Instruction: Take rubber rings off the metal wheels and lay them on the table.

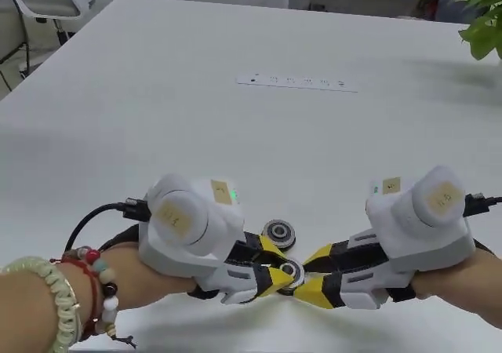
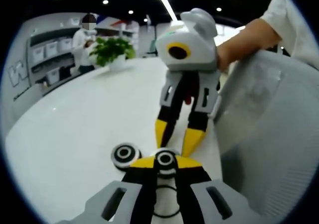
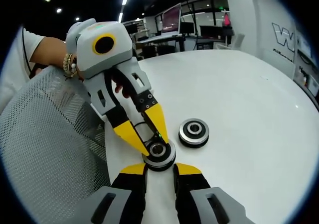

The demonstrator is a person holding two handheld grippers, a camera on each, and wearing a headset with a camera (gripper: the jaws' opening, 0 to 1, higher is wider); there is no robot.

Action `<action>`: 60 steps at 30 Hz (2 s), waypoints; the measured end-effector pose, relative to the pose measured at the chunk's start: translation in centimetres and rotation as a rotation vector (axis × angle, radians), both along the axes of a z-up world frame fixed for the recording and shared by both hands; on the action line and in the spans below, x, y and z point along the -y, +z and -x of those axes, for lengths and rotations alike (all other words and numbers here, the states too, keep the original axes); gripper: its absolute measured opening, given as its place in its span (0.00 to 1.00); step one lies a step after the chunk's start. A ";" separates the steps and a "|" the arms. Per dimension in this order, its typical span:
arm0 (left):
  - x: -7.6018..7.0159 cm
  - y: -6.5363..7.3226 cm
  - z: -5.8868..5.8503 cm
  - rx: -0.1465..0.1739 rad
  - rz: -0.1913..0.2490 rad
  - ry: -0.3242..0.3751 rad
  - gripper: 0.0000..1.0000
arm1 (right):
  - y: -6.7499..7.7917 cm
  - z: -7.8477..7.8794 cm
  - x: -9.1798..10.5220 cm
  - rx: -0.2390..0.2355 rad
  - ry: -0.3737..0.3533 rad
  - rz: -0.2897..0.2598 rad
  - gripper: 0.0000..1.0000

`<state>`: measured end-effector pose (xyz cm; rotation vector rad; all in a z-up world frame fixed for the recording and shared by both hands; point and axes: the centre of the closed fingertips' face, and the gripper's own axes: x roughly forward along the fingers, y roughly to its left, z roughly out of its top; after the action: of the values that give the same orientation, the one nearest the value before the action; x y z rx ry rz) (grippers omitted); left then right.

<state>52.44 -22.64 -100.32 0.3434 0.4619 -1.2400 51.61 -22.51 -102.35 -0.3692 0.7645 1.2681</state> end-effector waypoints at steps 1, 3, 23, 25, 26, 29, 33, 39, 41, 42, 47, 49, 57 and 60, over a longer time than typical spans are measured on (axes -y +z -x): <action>0.0 0.0 0.0 0.000 0.001 0.000 0.14 | 0.0 0.0 0.0 0.003 0.003 0.000 0.18; -0.1 0.1 0.0 -0.002 0.004 0.003 0.14 | -0.1 0.0 0.0 0.018 0.017 0.010 0.16; -0.3 0.3 0.2 -0.007 0.016 0.015 0.14 | -0.1 0.0 0.5 0.046 0.044 0.054 0.05; -0.3 0.3 0.2 -0.011 0.017 0.016 0.14 | 0.0 -0.5 0.7 0.076 0.039 0.061 0.00; -0.3 0.3 0.2 -0.013 0.019 0.018 0.14 | -0.1 -0.2 0.6 0.061 0.045 0.060 0.00; -0.3 0.3 0.2 -0.014 0.019 0.019 0.14 | 0.0 -0.2 0.7 0.065 0.043 0.063 0.00; -0.3 0.3 0.3 -0.013 0.019 0.017 0.14 | 0.0 -0.4 0.7 0.042 0.019 0.061 0.00; -0.4 0.3 0.2 -0.010 0.018 0.017 0.14 | 0.0 -0.4 0.6 0.034 0.003 0.073 0.00; -0.4 0.3 0.1 -0.011 0.019 0.019 0.14 | -0.1 -0.5 0.6 0.025 -0.015 0.072 0.00; -0.4 0.3 0.1 -0.010 0.020 0.021 0.14 | -0.1 -0.5 0.6 0.026 -0.016 0.073 0.00; -0.5 0.3 0.0 -0.011 0.022 0.025 0.14 | -0.2 -0.7 0.7 -0.033 -0.100 0.081 0.00; -0.5 0.3 0.0 -0.011 0.023 0.023 0.14 | -0.2 -0.8 0.7 -0.131 -0.189 0.061 0.00; -0.5 0.3 0.0 -0.013 0.029 0.021 0.14 | 0.0 -1.0 0.9 -0.231 -0.240 -0.015 0.00; -0.5 0.3 0.0 -0.013 0.031 0.023 0.14 | 0.2 -1.1 1.0 -0.246 -0.252 -0.030 0.00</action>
<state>52.48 -22.12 -100.03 0.3030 0.4561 -1.2269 52.67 -23.53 -102.17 -0.0873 0.9674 1.0959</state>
